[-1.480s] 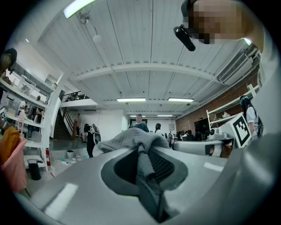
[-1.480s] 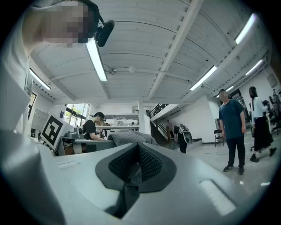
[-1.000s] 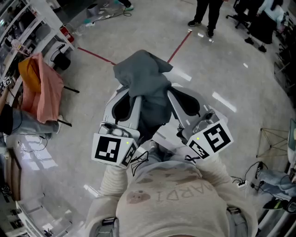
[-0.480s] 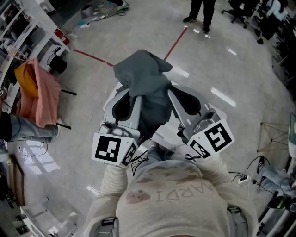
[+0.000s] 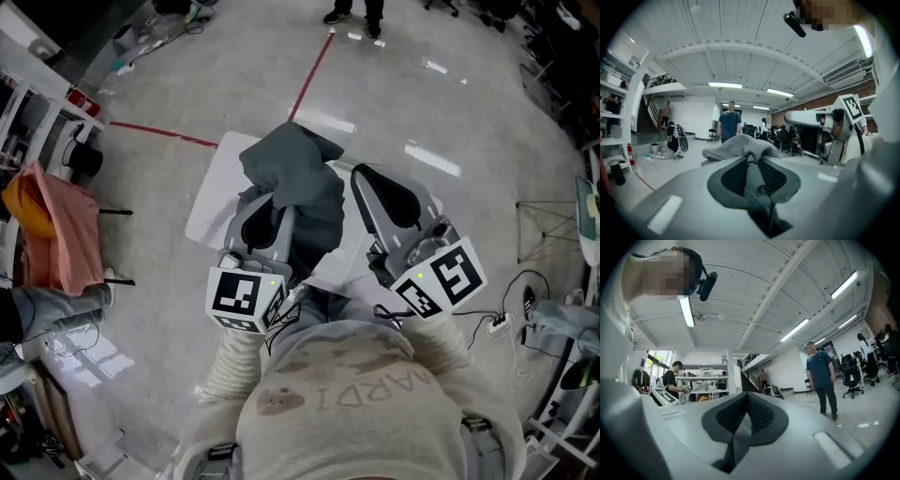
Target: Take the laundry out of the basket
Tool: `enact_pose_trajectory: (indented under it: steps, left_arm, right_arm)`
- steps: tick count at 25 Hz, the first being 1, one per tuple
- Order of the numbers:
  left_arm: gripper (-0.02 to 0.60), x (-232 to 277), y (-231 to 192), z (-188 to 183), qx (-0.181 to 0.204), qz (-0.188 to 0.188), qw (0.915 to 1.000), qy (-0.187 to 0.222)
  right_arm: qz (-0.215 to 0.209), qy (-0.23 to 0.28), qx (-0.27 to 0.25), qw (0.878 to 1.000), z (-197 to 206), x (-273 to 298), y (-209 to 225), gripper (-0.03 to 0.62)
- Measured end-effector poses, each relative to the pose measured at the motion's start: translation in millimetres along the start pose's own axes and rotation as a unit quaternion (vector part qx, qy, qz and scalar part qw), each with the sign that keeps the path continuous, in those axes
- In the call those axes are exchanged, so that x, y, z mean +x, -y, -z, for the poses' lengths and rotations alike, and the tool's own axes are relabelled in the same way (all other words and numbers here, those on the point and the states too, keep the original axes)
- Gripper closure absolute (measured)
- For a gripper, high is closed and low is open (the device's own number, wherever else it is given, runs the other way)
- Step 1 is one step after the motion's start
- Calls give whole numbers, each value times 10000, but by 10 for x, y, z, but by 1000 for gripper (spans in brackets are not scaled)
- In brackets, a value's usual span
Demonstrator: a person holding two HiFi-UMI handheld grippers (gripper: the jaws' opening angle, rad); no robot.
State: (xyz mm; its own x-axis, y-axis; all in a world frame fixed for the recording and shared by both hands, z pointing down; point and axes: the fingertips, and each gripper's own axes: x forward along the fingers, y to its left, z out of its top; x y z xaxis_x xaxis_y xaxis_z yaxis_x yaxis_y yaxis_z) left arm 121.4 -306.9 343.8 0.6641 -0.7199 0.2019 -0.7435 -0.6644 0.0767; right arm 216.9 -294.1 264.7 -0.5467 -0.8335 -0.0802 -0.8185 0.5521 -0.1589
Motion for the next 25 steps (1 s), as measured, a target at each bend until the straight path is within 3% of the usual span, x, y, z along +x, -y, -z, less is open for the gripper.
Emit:
enact_pose_trajectory:
  steps: [3,5,7,10,12,15,17,18,19,21,23,25]
  left_arm:
    - [502,379,108,647,329,452,9932,-1016]
    - [491,487,179,959,800,545,9879,-1215]
    - [491,444,266,926,867,568,9928,-597]
    - [426,387,311,643,210,685,9972,194]
    - [359,339,316,386,-40,686,9963,511]
    - [353,23,257,-206,-104,435,9882,1464]
    - [400,-364,147,-660,-44,72,9761,2172]
    - [479,-589,75,-884,12,-160,9681,2500]
    - [540,-831,9,-1108,81,-388,9586,2818]
    - [580,-1391,-32,-1567,331,-706,9372,3401]
    - [580,-2062,123,-2033,851,-839,9090,3993]
    - [580,-2710,376,-2415,1601,-1121,8715,4498]
  right_arm:
    - [311,-56,27,9995,-9,-121,186,566]
    - [492,-123,39,9987,-6,-217,271,566]
    - [601,-182,56,9980,8,-331,361,566]
    - [727,-119,220,9970,28,-509,533,566]
    - [708,-45,328,9969,34,-597,594,566]
    - [467,70,380,9982,-3,-612,574,566]
    - [262,227,423,9985,-73,-554,499,566]
    - [152,325,457,9983,-116,-514,451,566]
    - [17,426,501,9978,-159,-462,396,566]
    - [-334,627,603,9956,-232,-326,237,566]
    - [-646,819,660,9924,-295,-206,27,566]
    - [-866,993,679,9889,-358,-145,-163,566]
